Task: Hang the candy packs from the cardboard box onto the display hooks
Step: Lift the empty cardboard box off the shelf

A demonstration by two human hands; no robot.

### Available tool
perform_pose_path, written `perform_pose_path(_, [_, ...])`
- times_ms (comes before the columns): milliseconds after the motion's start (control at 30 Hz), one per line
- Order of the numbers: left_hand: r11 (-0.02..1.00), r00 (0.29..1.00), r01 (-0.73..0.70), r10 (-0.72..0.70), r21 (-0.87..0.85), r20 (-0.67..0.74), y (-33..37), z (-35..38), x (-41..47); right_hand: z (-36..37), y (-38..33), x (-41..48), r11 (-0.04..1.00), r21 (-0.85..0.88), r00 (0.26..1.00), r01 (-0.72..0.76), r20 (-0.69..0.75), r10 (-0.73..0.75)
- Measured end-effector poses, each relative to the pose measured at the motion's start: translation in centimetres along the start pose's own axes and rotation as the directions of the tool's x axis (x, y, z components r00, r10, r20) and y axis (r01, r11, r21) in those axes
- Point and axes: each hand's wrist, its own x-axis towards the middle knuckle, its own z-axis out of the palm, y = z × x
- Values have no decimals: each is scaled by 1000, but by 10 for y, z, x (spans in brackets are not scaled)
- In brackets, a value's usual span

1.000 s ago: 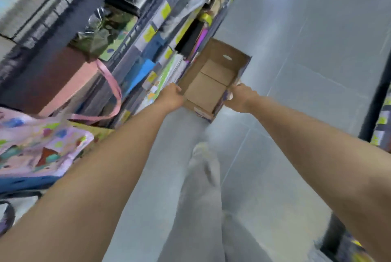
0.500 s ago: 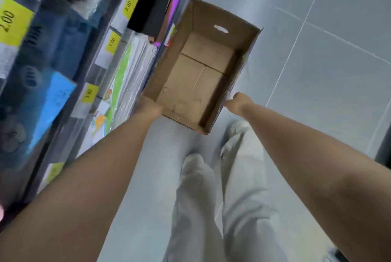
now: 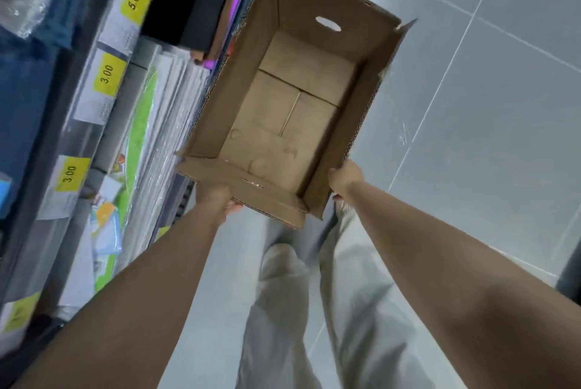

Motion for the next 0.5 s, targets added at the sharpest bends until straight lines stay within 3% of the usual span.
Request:
perform_pose_path(200, [989,998,-44,51,-138,47,81,43,-37,-78,-44,-5,986,145,986,86,-153,-63])
perform_pose_path(333, [982,993,-61,78,-179,90,151,83,-66,-125,-82,-11,973,230,999,32,-46,-22])
perform_pose_path(500, [987,990,-73,90,-147,112,241,128,-96,-203,-127,13,933,354,997,66,-51,-52])
